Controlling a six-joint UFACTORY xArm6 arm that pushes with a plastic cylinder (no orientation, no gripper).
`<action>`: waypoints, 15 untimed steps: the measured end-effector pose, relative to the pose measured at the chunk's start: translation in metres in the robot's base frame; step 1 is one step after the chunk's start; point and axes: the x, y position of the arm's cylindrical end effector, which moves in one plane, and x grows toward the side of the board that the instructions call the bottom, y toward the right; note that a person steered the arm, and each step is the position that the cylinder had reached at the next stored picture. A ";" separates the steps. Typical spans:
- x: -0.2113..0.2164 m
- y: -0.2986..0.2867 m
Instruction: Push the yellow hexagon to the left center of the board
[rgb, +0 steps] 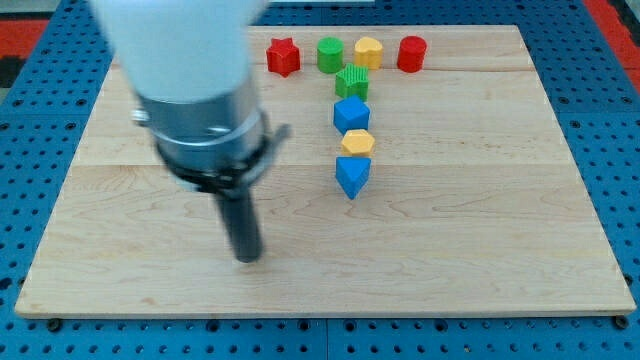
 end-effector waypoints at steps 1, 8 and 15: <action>0.000 0.068; -0.108 0.151; -0.142 0.053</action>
